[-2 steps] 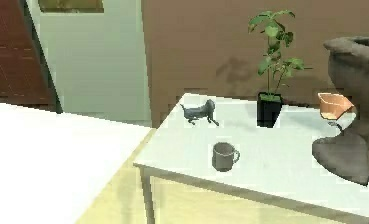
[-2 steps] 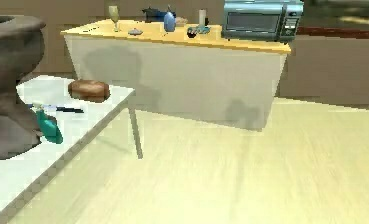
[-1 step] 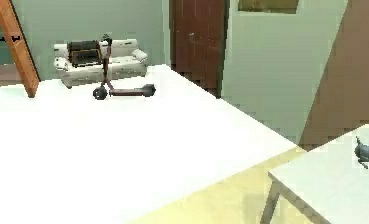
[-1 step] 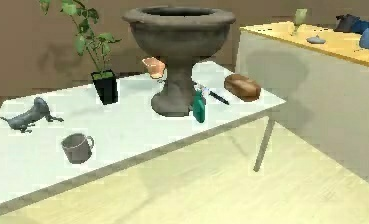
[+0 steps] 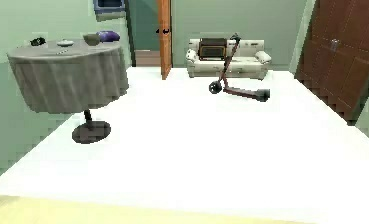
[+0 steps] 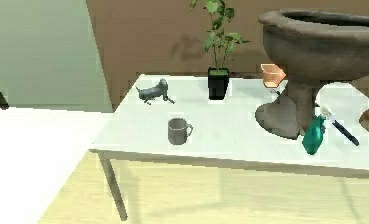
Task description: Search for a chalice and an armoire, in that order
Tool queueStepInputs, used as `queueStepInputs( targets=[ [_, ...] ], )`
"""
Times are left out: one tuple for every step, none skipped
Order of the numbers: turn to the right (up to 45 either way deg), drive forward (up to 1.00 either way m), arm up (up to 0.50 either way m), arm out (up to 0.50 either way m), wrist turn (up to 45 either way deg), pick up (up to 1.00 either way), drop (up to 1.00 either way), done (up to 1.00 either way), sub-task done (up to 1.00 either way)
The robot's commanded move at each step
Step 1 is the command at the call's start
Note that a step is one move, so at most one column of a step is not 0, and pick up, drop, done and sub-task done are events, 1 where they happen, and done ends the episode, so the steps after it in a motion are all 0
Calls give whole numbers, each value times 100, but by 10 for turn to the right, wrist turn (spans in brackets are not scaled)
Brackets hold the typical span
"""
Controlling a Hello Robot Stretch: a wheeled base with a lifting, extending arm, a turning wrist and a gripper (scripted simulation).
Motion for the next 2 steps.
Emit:
queueStepInputs(
  targets=[
    [0, 100, 0, 0, 0, 0, 0, 0, 0],
    [0, 100, 0, 0, 0, 0, 0, 0, 0]
  ],
)
